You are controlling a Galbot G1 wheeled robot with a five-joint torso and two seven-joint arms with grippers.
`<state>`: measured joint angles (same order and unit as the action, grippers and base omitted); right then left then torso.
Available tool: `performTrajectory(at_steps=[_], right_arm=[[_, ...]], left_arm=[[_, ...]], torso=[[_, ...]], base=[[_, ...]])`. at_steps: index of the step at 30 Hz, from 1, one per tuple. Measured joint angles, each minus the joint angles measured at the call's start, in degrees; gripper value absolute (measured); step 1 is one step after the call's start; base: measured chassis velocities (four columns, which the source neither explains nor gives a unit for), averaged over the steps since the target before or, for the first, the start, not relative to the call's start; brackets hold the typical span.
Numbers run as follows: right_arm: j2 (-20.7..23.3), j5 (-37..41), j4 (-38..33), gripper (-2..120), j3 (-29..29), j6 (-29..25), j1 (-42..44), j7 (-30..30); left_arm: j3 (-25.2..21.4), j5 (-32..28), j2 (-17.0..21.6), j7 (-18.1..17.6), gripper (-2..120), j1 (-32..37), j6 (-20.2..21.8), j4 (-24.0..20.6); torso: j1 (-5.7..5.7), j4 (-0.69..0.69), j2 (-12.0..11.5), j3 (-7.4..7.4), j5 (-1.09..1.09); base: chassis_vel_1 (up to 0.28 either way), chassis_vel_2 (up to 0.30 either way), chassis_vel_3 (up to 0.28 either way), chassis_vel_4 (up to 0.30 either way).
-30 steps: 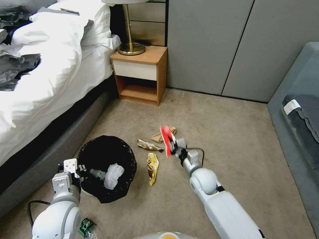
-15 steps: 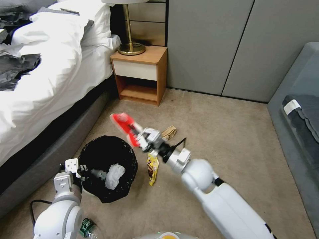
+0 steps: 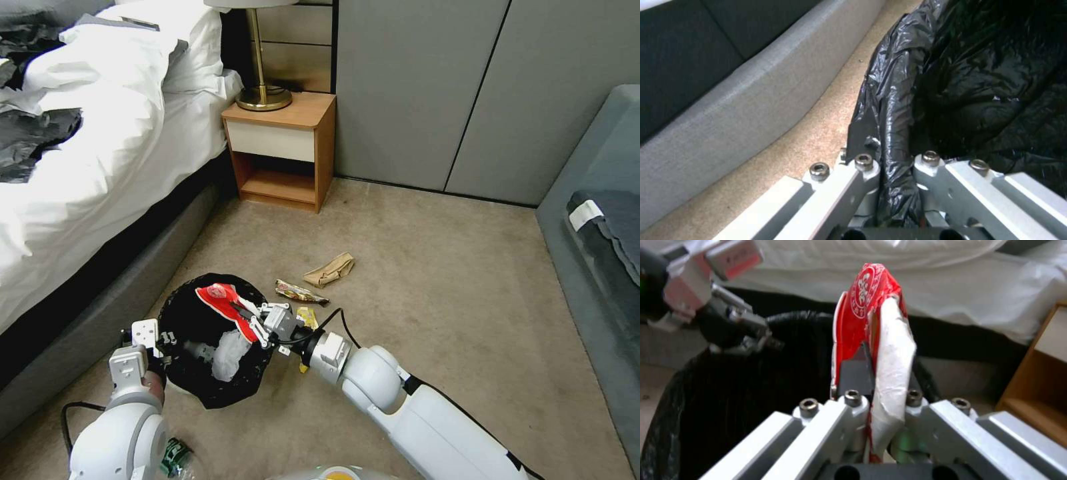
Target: Pick up the trash bin, then pick up the garbage from the floor and place it into the trash bin.
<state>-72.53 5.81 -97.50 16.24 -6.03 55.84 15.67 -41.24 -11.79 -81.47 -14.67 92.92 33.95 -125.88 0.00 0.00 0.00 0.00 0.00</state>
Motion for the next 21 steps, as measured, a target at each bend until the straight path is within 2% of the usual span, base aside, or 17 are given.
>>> performTrajectory(at_steps=[1, 5, 6, 8, 9, 11, 12, 14, 16, 20, 21], right_arm=[[0.0, 0.0, 0.0, 2, 0.0, 0.0, 0.0, 0.0], [-0.2, -0.5, 0.8, 20, 0.4, 0.3, 0.7, -0.3], [-0.2, -0.5, 0.8, 20, 0.4, 0.3, 0.7, -0.3], [-0.2, -0.6, 0.9, 31, 0.5, 0.5, 1.0, -0.7], [-0.2, -0.6, 0.9, 31, 0.5, 0.5, 1.0, -0.7], [-0.2, -0.6, 0.8, 42, 0.7, 0.9, 1.2, -1.0], [-0.2, -0.6, 0.8, 42, 0.7, 0.9, 1.2, -1.0], [-0.3, -0.6, 0.7, 52, 0.8, 1.1, 1.2, -1.2], [-0.4, -0.6, 0.7, 56, 0.8, 1.2, 1.2, -1.2], [-0.5, -0.5, 0.7, 76, 1.1, 1.3, 1.0, -1.4], [-0.5, -0.5, 0.7, 76, 1.1, 1.3, 1.0, -1.4]], left_arm=[[0.0, 0.0, 0.0, 0.0, 1, 0.0, 0.0, 0.0], [0.2, 0.1, 0.0, 0.0, 1, 0.0, 0.0, 0.0], [0.2, 0.1, 0.0, 0.0, 1, 0.0, 0.0, 0.0], [0.2, 0.1, 0.0, 0.0, 1, -0.1, 0.0, 0.0], [0.2, 0.1, 0.0, 0.0, 1, -0.1, 0.0, 0.0], [0.2, 0.1, 0.0, 0.0, 1, -0.1, 0.0, 0.0], [0.2, 0.1, 0.0, 0.0, 1, -0.1, 0.0, 0.0], [0.3, 0.1, 0.0, 0.0, 1, -0.1, 0.0, 0.0], [0.4, 0.1, 0.0, 0.0, 1, -0.1, 0.0, 0.0], [0.5, 0.1, -0.2, 0.0, 1, -0.2, 0.1, -0.2], [0.5, 0.1, -0.2, 0.0, 1, -0.2, 0.1, -0.2]], torso=[[0.0, 0.0, 0.0, 0.0, 0.0], [0.0, 0.0, 0.0, 0.0, 0.0], [0.0, 0.0, 0.0, 0.0, 0.0], [0.0, 0.0, 0.0, 0.0, 0.0], [0.0, 0.0, 0.0, 0.0, 0.0], [0.0, 0.0, 0.0, 0.0, 0.0], [0.0, 0.0, 0.0, 0.0, 0.0], [0.0, 0.0, 0.0, 0.0, 0.0], [0.0, 0.0, 0.0, 0.0, 0.0], [0.0, 0.0, 0.0, 0.0, 0.0], [0.0, 0.0, 0.0, 0.0, 0.0]], base=[[0.0, 0.0, 0.0, 0.0], [0.0, 0.0, 0.0, 0.0], [0.0, 0.0, 0.0, 0.0], [0.0, 0.0, 0.0, 0.0], [0.0, 0.0, 0.0, 0.0], [0.0, 0.0, 0.0, 0.0], [0.0, 0.0, 0.0, 0.0], [0.0, 0.0, 0.0, 0.0], [0.0, 0.0, 0.0, 0.0], [0.0, 0.0, 0.0, 0.0], [0.0, 0.0, 0.0, 0.0]])
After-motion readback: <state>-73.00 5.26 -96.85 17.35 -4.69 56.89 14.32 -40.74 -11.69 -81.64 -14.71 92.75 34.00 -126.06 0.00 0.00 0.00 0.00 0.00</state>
